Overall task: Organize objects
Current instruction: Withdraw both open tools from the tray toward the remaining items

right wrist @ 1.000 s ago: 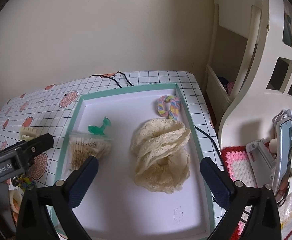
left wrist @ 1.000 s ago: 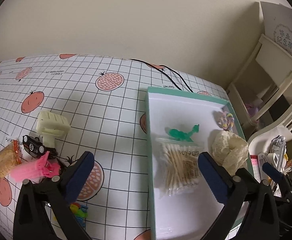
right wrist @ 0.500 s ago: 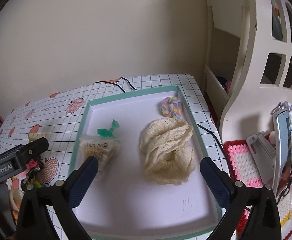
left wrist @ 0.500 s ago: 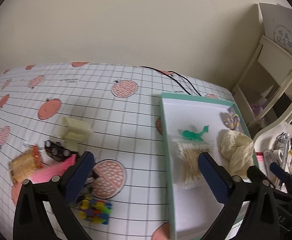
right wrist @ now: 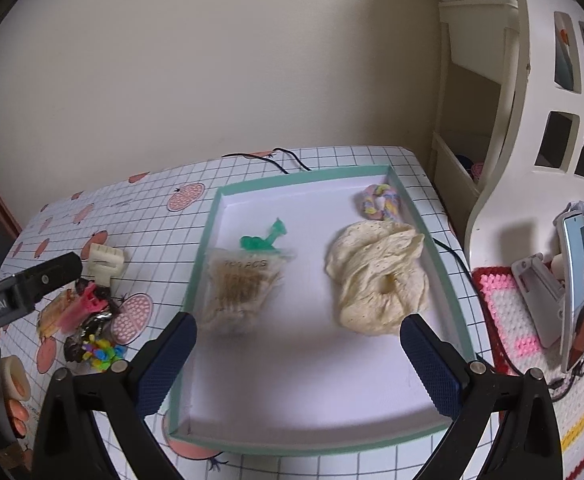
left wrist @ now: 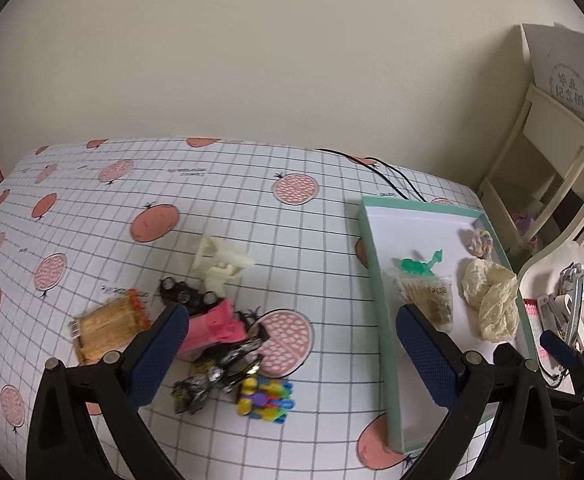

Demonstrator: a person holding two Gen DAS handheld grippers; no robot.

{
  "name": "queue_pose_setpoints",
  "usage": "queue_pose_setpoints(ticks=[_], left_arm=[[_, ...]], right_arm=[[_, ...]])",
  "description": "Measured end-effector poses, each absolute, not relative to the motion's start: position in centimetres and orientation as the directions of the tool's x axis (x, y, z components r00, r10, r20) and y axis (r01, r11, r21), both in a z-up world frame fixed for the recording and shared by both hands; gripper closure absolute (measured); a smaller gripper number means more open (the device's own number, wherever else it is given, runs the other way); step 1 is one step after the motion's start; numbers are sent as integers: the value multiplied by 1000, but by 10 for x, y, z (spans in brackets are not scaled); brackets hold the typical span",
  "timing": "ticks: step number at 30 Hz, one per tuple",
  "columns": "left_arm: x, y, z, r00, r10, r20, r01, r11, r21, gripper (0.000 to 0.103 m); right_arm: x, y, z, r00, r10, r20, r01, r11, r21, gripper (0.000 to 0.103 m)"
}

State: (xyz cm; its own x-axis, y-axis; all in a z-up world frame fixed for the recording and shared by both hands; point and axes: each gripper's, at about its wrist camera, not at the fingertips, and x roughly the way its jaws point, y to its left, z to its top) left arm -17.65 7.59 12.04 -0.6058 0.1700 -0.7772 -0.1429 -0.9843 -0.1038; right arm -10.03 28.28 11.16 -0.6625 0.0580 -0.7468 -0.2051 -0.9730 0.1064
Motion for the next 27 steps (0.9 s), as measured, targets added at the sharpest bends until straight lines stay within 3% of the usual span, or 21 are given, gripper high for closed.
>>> queue_pose_setpoints(ticks=[27], left_arm=[[-157,-33,130,-611,143,-779,-3,-984,-178,0]], right_arm=[[-107,200,126,-699,-112,-706,-53,-977,208,0]])
